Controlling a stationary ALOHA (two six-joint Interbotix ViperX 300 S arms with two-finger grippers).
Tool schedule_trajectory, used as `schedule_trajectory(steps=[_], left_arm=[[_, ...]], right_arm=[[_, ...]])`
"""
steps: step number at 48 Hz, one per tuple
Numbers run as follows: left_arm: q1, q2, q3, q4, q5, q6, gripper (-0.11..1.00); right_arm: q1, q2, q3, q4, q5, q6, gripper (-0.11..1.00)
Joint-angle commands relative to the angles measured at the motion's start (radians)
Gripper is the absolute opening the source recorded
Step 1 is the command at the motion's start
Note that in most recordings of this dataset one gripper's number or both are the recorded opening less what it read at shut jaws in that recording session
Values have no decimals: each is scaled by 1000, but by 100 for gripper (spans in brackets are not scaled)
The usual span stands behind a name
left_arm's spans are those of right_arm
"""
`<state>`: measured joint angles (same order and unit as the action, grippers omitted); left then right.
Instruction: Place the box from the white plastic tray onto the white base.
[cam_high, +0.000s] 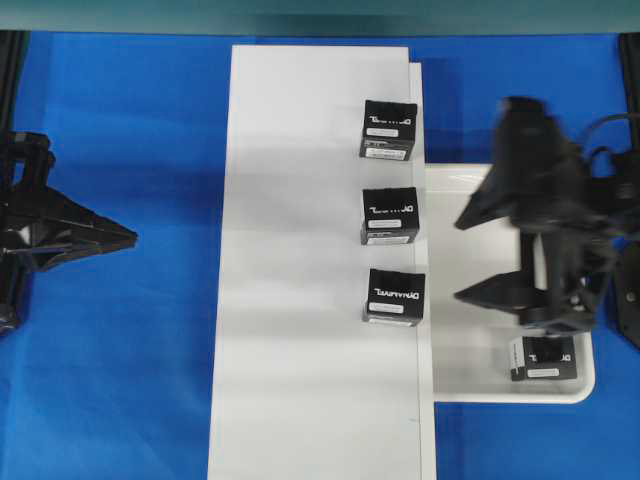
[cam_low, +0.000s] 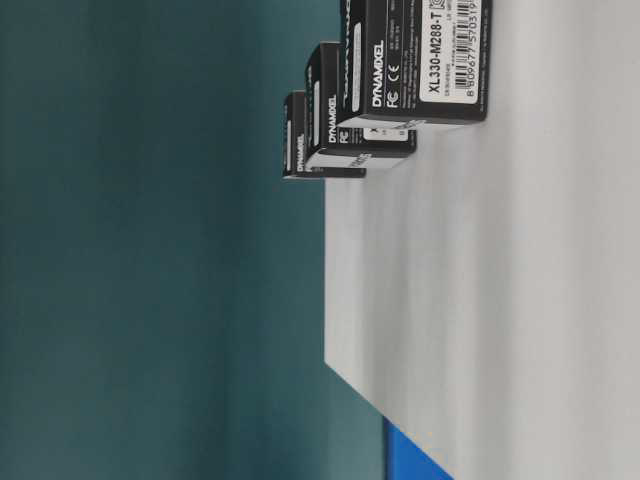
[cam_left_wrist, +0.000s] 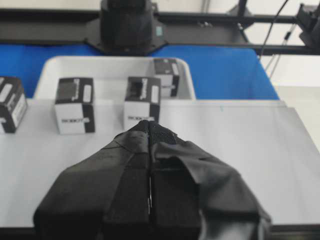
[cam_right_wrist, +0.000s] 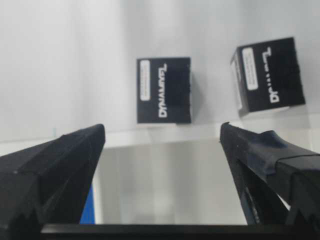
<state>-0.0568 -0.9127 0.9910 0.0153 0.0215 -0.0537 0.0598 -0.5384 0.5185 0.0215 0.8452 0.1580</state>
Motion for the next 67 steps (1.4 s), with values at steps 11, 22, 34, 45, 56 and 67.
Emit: schedule_trajectory(steps=[11, 22, 34, 45, 56, 67], left_arm=[[0, 3, -21, 2, -5, -61, -7], [2, -2, -21, 2, -5, -63, -7], [2, -2, -14, 2, -3, -55, -7], [-2, -8, -14, 2, -5, -58, -7], [0, -35, -8, 2, 6, -51, -7], [-2, -64, -8, 2, 6, -60, -7]], right_arm=[[-2, -215, 117, -6, -153, -5, 99], [-2, -383, 210, -32, -161, -3, 99], [-2, -555, 322, -32, -215, -5, 99], [-2, -664, 396, -32, -295, -5, 99], [-2, -693, 420, -32, -304, -8, 99], [-2, -696, 431, -34, -305, -17, 99]])
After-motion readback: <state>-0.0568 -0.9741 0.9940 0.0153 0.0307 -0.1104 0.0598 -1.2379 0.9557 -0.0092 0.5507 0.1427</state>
